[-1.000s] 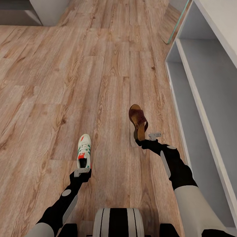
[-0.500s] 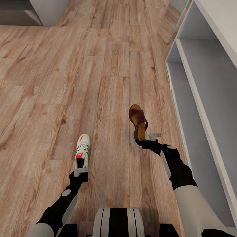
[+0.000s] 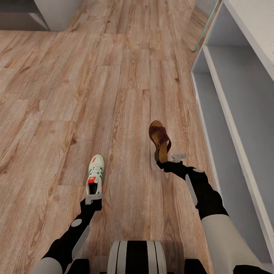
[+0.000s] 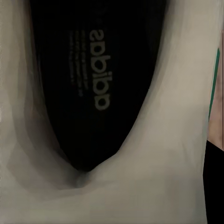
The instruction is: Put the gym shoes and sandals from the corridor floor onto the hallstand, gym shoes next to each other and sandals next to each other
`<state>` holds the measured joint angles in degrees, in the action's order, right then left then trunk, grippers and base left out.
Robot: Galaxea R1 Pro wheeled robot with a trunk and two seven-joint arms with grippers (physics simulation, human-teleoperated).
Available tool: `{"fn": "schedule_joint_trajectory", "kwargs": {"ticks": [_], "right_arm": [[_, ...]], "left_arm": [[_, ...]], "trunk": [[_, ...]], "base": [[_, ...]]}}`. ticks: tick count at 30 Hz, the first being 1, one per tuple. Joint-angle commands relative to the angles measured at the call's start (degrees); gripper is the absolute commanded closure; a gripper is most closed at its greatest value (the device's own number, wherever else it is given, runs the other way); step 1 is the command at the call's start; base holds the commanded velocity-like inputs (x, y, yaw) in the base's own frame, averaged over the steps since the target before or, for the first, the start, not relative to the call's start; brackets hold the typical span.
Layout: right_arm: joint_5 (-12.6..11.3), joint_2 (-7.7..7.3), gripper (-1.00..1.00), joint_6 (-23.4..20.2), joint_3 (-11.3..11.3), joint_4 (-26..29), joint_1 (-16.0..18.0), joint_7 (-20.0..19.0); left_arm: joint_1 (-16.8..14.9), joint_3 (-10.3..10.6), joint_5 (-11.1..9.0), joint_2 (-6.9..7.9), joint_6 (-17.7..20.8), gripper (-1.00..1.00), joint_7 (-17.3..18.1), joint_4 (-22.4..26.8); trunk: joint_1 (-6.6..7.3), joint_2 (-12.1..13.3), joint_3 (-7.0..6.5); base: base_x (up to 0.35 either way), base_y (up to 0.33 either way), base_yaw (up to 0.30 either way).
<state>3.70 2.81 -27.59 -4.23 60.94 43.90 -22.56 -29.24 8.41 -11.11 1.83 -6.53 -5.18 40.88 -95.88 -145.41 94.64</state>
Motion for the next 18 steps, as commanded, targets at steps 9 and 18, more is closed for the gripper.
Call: {"fn": "schedule_joint_trajectory", "kwargs": {"ticks": [9,18], "right_arm": [[0.4,0.09,1.0,-0.29,-0.25,0.06,0.03,-0.58],[0.42,0.27,1.0,-0.19,-0.06,0.11,0.01,-0.53]], "left_arm": [[-0.03,0.4,-0.59,0.1,-0.23,1.0,-0.53,0.13],[-0.27,0.38,-0.82,0.07,1.43,1.0,-0.63,7.14]], "trunk": [[0.24,0.11,-1.97],[0.47,0.23,-3.96]], "base": [[0.0,0.0,0.0],[0.0,0.0,0.0]]}}
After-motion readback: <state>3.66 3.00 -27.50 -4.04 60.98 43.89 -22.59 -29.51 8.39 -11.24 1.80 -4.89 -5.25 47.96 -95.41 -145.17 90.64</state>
